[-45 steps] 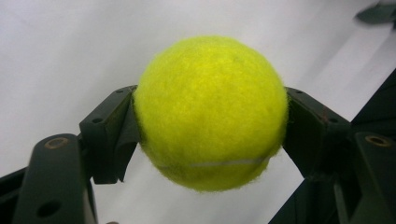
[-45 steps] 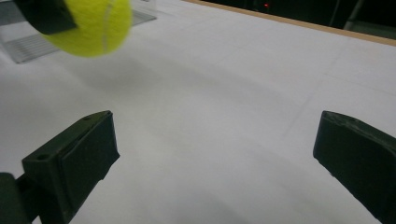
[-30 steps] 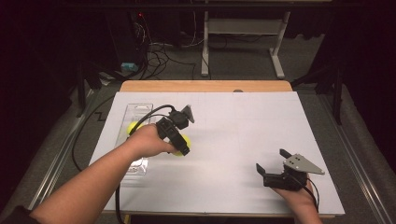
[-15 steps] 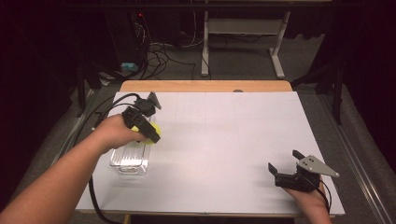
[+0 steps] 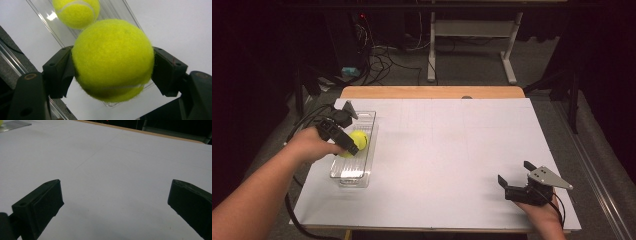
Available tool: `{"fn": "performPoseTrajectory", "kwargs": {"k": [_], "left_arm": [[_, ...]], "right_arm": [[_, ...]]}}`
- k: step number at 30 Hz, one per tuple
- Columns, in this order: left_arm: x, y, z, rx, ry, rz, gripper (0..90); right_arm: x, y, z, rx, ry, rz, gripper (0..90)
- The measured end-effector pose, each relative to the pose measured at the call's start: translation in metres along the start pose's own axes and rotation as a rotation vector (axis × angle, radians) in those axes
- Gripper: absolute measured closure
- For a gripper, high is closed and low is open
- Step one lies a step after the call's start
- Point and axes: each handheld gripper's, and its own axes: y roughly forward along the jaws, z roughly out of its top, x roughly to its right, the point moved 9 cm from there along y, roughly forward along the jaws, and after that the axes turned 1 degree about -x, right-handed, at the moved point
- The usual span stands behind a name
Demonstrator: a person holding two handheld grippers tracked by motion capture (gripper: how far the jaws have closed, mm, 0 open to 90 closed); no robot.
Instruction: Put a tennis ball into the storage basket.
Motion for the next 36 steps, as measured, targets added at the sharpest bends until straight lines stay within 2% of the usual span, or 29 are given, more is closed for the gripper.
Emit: {"fn": "performPoseTrajectory", "kwargs": {"k": [16, 21, 26, 27, 28, 29, 30, 33, 36], "left_arm": [[0.003, 0.041, -0.003, -0.067, 0.001, 0.004, 26.1], [0.001, 0.045, -0.003, -0.075, 0.000, 0.006, 26.1], [0.000, 0.042, -0.002, -0.058, -0.008, 0.012, 25.4], [-0.001, 0.039, -0.001, -0.045, -0.010, 0.021, 19.8], [-0.001, 0.035, 0.000, -0.040, -0.003, 0.012, 7.3], [0.000, 0.031, 0.002, -0.022, 0.000, 0.004, 1.5], [0.001, 0.026, 0.004, 0.000, -0.004, 0.000, 0.4], [0.004, 0.021, 0.006, 0.005, 0.008, 0.009, 0.4], [0.011, 0.019, 0.010, 0.017, 0.017, -0.005, 0.4]], "right_arm": [[-0.001, 0.001, -0.001, -0.006, -0.002, 0.003, 0.0], [-0.001, 0.001, -0.002, -0.008, -0.002, 0.005, 0.0], [-0.002, 0.001, -0.002, -0.008, -0.001, 0.006, 0.0], [-0.002, 0.001, -0.002, -0.008, -0.001, 0.006, 0.0], [-0.002, 0.001, -0.001, -0.007, -0.001, 0.006, 0.0], [-0.002, 0.001, -0.001, -0.006, -0.001, 0.006, 0.0], [-0.002, 0.001, -0.001, -0.006, -0.001, 0.007, 0.0], [-0.002, 0.001, -0.001, -0.006, -0.003, 0.007, 0.0], [-0.002, 0.001, -0.001, -0.006, -0.003, 0.007, 0.0]]}}
